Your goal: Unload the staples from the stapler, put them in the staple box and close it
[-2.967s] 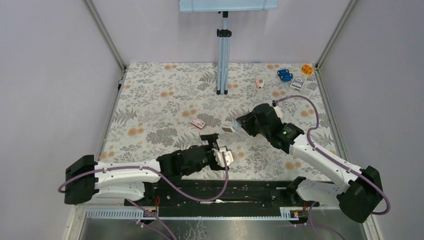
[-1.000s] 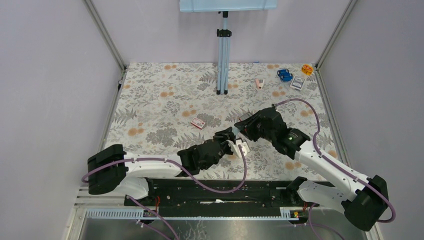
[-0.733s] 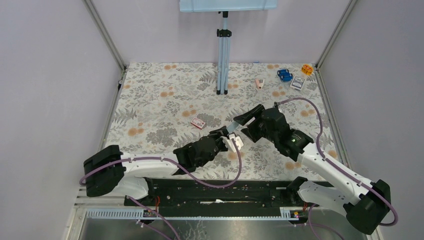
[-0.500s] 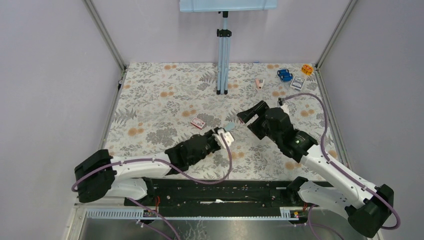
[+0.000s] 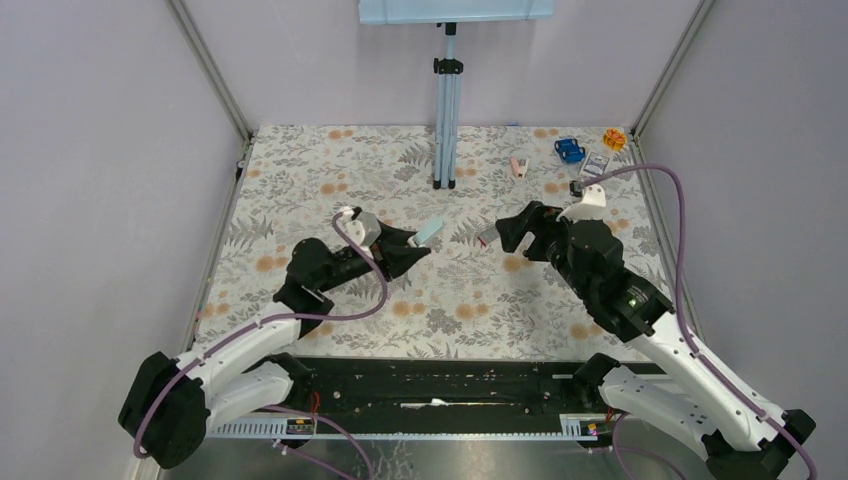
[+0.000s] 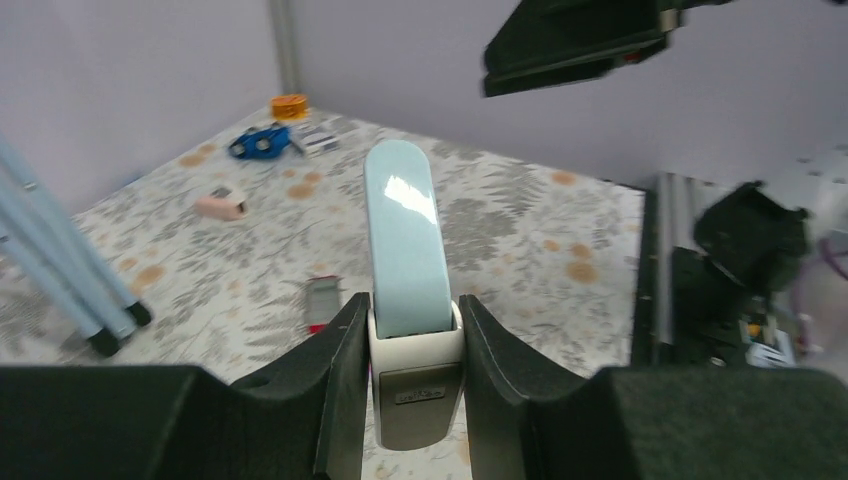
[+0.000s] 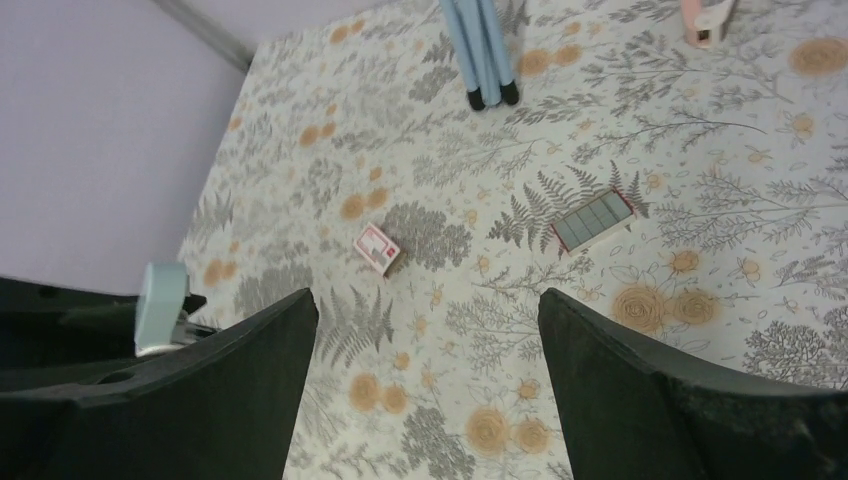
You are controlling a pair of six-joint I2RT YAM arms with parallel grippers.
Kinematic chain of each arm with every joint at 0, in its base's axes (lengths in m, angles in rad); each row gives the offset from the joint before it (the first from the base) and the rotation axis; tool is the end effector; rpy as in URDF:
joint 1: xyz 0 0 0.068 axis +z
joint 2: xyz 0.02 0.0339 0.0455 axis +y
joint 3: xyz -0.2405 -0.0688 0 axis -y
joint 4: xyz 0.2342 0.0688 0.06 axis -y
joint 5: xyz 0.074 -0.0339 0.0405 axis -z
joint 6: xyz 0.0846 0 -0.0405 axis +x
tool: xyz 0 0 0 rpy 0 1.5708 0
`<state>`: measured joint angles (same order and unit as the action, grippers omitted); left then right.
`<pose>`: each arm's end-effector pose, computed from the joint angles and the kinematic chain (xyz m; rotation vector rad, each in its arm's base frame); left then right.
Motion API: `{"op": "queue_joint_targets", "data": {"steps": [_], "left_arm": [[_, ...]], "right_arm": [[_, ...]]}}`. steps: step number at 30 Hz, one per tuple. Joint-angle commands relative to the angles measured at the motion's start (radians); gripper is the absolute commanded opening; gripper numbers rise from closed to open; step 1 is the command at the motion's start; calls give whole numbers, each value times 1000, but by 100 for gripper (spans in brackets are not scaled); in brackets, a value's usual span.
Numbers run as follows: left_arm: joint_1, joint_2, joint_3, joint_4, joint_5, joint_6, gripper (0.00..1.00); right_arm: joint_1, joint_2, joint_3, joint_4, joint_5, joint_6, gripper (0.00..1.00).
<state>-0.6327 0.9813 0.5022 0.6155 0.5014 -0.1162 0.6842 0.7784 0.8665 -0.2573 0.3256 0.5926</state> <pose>0.1926 -0.1916 0.2788 0.7896 1.3058 -0.9630 0.1943 0.1236 0.3368 0.1630 1.7688 0.6525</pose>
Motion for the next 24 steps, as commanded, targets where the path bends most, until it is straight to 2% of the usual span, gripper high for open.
{"op": "queue_joint_targets", "data": {"steps": [1,6,7,10,13,18,24], "left_arm": [[67,-1,-89,415,339,-173,0],[132,167,-116,923,475,-437,0],[140,198,-104,984,498,-479,0],[142,243,-63,986,560,-440,0],[142,270,-23,986,621,-403,0],[143,319,40,987,670,-388,0],[143,345,66,987,706,-359,0]], "right_arm": [[-5,19,7,39,-198,-219,88],[-6,82,0,111,-485,-240,86],[-5,91,-6,141,-528,-228,85],[-6,101,-68,274,-633,-175,85],[-6,98,-151,441,-653,-84,84],[-6,106,-268,694,-606,93,72],[-6,138,-299,767,-551,271,62]]}}
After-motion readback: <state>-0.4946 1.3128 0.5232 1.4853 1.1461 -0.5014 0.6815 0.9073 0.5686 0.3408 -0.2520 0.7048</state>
